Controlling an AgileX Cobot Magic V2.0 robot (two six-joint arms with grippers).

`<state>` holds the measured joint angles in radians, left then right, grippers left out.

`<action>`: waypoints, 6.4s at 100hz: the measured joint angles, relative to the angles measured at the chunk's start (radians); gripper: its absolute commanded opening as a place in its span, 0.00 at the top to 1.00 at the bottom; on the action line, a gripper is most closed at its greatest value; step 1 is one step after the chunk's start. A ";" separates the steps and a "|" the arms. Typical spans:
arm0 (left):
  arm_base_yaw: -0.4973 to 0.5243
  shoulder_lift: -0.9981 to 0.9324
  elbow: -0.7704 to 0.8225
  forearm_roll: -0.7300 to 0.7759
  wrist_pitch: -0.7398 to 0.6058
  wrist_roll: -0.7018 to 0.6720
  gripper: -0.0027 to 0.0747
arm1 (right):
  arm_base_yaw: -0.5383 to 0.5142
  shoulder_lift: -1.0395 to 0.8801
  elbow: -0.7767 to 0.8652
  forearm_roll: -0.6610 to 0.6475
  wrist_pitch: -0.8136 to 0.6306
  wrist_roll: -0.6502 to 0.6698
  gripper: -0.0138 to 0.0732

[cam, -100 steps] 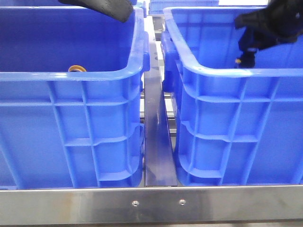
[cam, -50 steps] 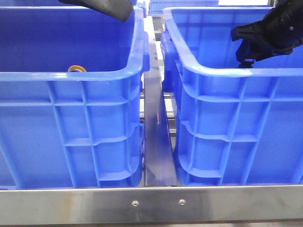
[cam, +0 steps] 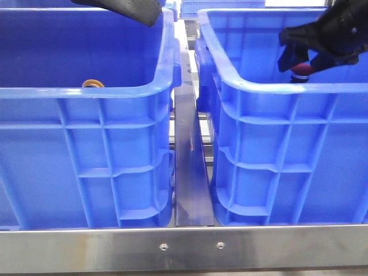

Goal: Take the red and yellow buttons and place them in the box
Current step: 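Carry the red button with the right gripper and set it in the empty bin, then grasp a yellow-capped button in the button bin with the left gripper and lift, then grasp the yellow button cap with the right gripper from the left gripper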

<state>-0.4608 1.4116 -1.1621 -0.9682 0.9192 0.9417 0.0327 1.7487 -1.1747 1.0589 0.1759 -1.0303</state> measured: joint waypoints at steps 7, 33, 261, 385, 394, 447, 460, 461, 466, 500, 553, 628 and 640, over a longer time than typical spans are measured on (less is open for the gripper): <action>0.000 0.000 0.000 0.000 0.000 0.000 0.25 | 0.000 -0.021 0.002 0.000 0.000 0.000 0.24; 0.000 0.000 0.000 0.000 0.000 0.000 0.25 | 0.000 -0.172 0.057 -0.009 0.041 0.000 0.24; 0.065 0.444 -0.335 1.071 -0.015 -1.180 0.25 | 0.000 -0.723 0.507 0.002 0.042 0.000 0.24; 0.065 0.163 -0.335 0.709 0.006 -0.732 0.99 | 0.000 -0.722 0.507 0.020 0.054 0.000 0.24; 0.067 0.134 -0.335 0.594 0.040 -0.572 0.99 | 0.000 -0.722 0.507 0.021 0.054 0.000 0.24; -0.038 0.190 -0.333 0.308 0.231 -0.251 0.99 | 0.000 -0.722 0.498 0.097 0.165 0.000 0.20; -0.038 0.190 -0.333 0.308 0.231 -0.245 0.99 | 0.000 -0.709 0.452 0.183 0.295 0.026 0.14; -0.038 0.190 -0.333 0.308 0.231 -0.245 0.99 | 0.000 -0.707 0.445 0.188 0.312 0.032 0.14; -0.038 0.190 -0.333 0.310 0.231 -0.245 0.99 | 0.000 -0.692 0.420 0.223 0.376 0.052 0.14; -0.038 0.190 -0.333 0.310 0.231 -0.244 0.99 | 0.002 -0.494 0.246 0.390 0.736 0.160 0.15; -0.038 0.190 -0.333 0.310 0.231 -0.243 0.99 | 0.137 -0.332 0.170 0.420 0.763 0.185 0.15; -0.038 0.190 -0.333 0.306 0.249 -0.237 0.75 | 0.137 -0.323 0.170 0.364 0.794 0.187 0.61; -0.038 0.190 -0.333 0.304 0.258 -0.237 0.40 | 0.137 -0.323 0.170 0.368 0.815 0.185 0.61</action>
<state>-0.4983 1.6020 -1.4953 -0.6638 1.1767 0.7051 0.1702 1.4254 -1.0051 1.4273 0.9906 -0.8448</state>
